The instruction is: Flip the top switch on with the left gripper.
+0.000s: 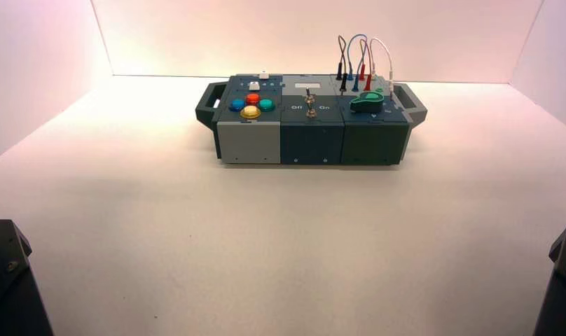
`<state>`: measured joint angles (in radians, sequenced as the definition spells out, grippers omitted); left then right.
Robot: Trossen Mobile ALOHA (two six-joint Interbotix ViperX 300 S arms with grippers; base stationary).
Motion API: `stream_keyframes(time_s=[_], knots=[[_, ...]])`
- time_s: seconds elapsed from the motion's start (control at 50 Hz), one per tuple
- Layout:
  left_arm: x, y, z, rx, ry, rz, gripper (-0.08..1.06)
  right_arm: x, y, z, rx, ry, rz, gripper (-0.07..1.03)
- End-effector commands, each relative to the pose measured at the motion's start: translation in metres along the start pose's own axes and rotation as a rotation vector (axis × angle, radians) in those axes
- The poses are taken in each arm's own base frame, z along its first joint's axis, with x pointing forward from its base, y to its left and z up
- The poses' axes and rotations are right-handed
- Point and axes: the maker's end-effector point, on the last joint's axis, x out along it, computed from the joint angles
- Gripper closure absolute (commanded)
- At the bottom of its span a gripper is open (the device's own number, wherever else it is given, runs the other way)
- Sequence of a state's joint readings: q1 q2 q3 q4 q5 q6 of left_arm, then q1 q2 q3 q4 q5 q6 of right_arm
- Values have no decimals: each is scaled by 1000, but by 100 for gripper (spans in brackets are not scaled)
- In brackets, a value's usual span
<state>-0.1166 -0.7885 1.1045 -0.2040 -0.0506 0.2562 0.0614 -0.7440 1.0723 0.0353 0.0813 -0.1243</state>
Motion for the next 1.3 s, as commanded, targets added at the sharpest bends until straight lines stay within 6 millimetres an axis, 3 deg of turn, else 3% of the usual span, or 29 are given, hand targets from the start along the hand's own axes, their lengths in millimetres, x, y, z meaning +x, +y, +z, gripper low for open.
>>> stream_keyframes(time_s=[0.02, 0.38, 0.54, 0.8, 1.06, 1.3], knots=[[0, 1, 7, 4, -21, 4, 101, -1, -1, 17, 2, -38, -1, 98], [0, -6, 4, 8, 12, -26, 101, -2, 0, 15, 6, -20, 2, 98], [2, -33, 0, -8, 128, -131, 101, 0, 3, 9, 69, 90, 24, 98], [-4, -69, 19, -70, 295, -267, 101, 7, 8, 7, 90, 232, 54, 98], [-7, -80, 27, -59, 453, -318, 101, 28, 13, -13, 98, 433, 86, 98], [10, -95, 13, -27, 637, -365, 101, 55, 19, -23, 65, 588, 123, 98]])
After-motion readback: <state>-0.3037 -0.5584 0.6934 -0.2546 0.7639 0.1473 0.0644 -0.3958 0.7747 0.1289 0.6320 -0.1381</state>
